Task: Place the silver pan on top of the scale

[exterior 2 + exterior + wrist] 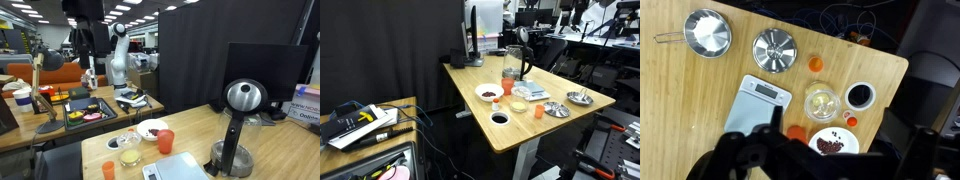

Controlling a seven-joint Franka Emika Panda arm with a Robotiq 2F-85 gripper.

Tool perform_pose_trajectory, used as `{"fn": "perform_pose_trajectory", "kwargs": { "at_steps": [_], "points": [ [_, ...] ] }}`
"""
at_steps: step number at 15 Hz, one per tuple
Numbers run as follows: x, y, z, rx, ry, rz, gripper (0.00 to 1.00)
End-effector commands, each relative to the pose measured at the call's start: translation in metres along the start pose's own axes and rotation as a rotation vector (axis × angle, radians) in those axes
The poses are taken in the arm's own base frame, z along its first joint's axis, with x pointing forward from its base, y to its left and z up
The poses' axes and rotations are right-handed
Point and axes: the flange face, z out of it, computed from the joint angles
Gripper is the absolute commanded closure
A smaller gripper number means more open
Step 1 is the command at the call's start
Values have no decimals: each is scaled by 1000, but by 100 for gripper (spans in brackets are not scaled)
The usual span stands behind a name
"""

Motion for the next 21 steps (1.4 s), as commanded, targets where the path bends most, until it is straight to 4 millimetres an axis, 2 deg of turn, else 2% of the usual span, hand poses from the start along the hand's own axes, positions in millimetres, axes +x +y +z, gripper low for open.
{"fn": "perform_pose_trajectory", "kwargs": {
  "at_steps": [1,21],
  "points": [
    [0,0,-1,0,-1,0,0],
    [4,1,1,3,12,24,0]
  ]
}}
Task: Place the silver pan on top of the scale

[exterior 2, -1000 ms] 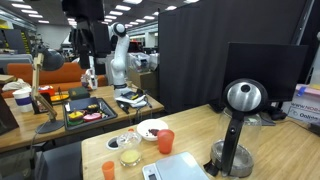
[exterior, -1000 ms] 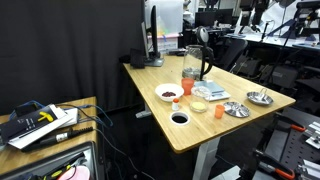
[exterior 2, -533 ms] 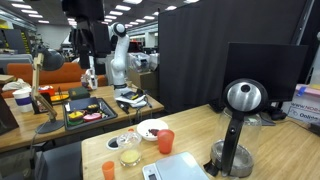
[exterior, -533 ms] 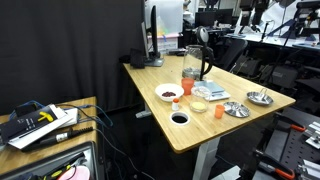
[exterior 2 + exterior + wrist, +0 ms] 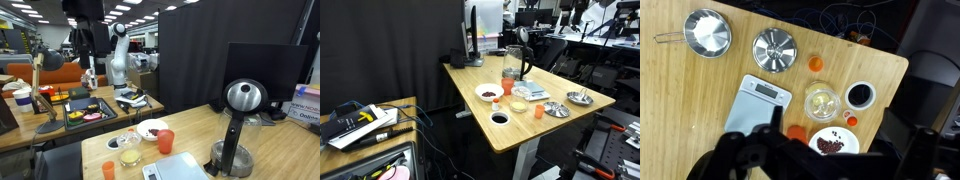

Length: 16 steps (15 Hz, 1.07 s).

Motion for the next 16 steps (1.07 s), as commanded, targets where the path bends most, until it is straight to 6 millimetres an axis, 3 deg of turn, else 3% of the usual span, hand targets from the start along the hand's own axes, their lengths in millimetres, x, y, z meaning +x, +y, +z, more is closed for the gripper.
{"fn": "perform_pose_trajectory", "kwargs": {
  "at_steps": [1,6,10,14,15,16],
  "points": [
    [6,2,2,5,12,32,0],
    [17,20,13,-10,26,164,0],
    [20,58,28,-27,30,409,0],
    [0,98,53,-77,-60,649,0],
    [6,93,49,-47,-46,568,0],
    [2,98,55,-54,-57,606,0]
  ]
}}
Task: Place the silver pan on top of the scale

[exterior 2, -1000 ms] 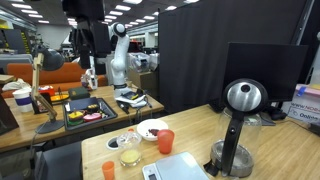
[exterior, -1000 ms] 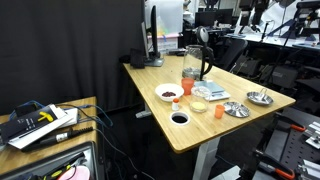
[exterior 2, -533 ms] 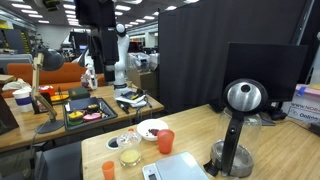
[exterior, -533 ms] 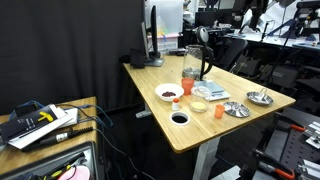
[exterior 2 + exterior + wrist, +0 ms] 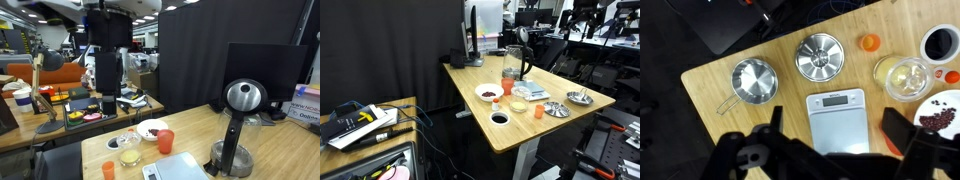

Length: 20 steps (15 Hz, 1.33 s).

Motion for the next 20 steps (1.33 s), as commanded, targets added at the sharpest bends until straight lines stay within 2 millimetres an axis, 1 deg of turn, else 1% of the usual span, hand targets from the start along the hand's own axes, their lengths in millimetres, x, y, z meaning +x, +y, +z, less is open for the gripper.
{"fn": "perform_pose_trajectory", "kwargs": {
  "at_steps": [1,5,6,8,9,11,13,15,17,18,19,20],
  "points": [
    [0,1,1,-2,-3,16,0],
    [-1,0,0,-3,1,32,0],
    [2,-1,-1,9,6,60,0],
    [14,8,0,34,-25,214,0],
    [20,16,3,39,-27,271,0],
    [32,37,13,52,-35,388,0],
    [43,67,30,47,-49,507,0],
    [50,99,52,32,-57,626,0],
    [52,121,71,-1,-47,660,0],
    [51,115,63,19,-73,625,0],
    [52,122,71,9,-74,641,0],
    [53,122,74,7,-73,647,0]
  ]
}}
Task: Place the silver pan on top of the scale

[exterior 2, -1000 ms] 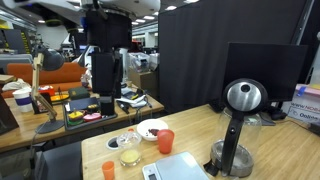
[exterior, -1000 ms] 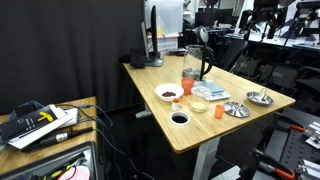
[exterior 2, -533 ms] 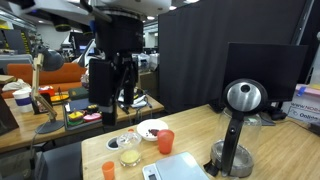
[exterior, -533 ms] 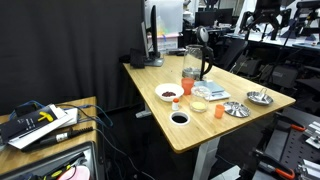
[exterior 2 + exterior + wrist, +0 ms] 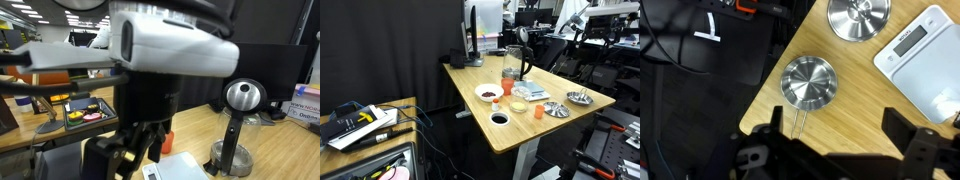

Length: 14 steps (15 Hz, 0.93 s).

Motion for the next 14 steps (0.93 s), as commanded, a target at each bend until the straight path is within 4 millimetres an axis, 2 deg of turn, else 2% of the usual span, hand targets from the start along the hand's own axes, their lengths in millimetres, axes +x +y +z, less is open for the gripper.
{"fn": "perform_pose_trajectory", "kwargs": {
  "at_steps": [1,6,8,10,14],
  "points": [
    [0,-1,-1,0,2,3,0],
    [-2,-2,-3,3,7,7,0],
    [4,-6,5,-27,32,19,0],
    [13,-11,22,-41,32,48,0],
    [36,-23,68,-90,19,132,0]
  ]
}}
